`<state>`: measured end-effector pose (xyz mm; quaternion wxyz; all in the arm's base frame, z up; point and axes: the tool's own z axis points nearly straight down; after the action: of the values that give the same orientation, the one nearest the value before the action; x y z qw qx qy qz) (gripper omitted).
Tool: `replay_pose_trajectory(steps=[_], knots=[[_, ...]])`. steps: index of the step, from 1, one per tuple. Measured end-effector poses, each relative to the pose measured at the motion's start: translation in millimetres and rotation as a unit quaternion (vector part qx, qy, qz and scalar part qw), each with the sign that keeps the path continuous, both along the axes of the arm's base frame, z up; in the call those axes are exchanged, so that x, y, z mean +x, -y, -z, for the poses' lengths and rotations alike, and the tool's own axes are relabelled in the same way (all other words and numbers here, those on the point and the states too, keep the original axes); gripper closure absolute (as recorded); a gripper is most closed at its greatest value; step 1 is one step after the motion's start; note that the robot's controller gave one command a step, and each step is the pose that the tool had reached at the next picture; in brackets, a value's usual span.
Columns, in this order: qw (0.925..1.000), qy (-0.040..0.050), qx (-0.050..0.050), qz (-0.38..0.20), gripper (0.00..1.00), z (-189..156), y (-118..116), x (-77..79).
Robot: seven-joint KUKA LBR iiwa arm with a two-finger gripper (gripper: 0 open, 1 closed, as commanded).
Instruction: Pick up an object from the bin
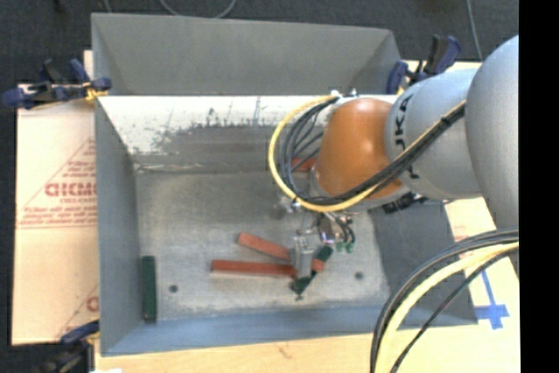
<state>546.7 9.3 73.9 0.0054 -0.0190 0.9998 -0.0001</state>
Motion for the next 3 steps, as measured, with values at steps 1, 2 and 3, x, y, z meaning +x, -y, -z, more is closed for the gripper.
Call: replay_pose_trajectory(steps=[1,2,3], knots=[[1.0,-0.0014,0.0,0.001,1.0,0.4,0.3,-0.5],[0.9951,0.0004,0.0,-0.099,1.0,0.8,-30.1,-58.2],[0.997,-0.0019,0.0,-0.077,1.0,-23.6,-16.3,-71.1]])
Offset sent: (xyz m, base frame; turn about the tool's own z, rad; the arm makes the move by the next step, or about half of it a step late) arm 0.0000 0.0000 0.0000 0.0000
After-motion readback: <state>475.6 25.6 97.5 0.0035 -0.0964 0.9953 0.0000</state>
